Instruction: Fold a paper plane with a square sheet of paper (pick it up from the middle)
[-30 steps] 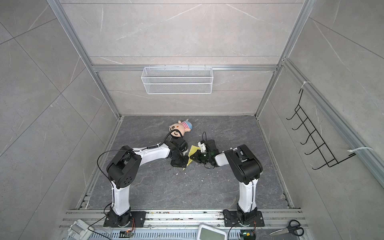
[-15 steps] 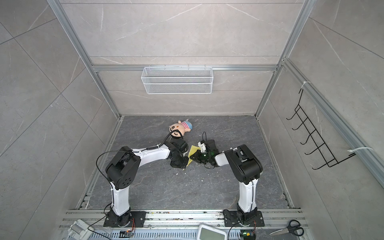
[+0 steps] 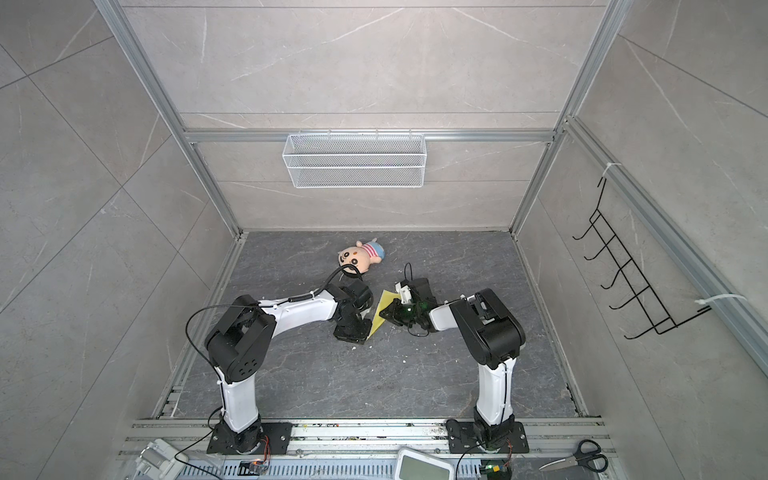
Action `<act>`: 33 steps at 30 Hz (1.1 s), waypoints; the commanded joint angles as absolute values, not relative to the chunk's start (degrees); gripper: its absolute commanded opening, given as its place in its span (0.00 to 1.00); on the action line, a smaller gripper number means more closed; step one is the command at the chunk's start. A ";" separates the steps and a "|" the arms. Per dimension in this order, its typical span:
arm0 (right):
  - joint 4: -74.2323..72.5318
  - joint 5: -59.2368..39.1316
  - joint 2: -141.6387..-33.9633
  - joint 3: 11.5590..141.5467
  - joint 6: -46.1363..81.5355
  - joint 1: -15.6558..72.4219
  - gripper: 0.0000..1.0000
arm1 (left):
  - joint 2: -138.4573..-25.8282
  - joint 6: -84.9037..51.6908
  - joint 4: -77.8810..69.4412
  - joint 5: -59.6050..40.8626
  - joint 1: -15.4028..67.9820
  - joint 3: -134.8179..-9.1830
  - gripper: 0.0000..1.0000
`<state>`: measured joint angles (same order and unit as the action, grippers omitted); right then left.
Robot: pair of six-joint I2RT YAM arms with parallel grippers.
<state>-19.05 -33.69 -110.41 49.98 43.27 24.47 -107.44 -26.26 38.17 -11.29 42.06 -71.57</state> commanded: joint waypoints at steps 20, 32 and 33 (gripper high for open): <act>29.82 11.26 -101.91 69.60 49.16 37.77 0.66 | -81.12 -24.74 21.31 -0.02 26.24 -55.37 0.85; 38.93 16.16 -114.87 83.63 54.22 37.81 0.50 | -81.73 -23.99 21.91 2.96 25.98 -55.28 0.92; 39.10 16.09 -115.19 83.86 54.28 37.84 0.49 | -81.74 -23.95 21.85 2.96 25.95 -55.28 0.92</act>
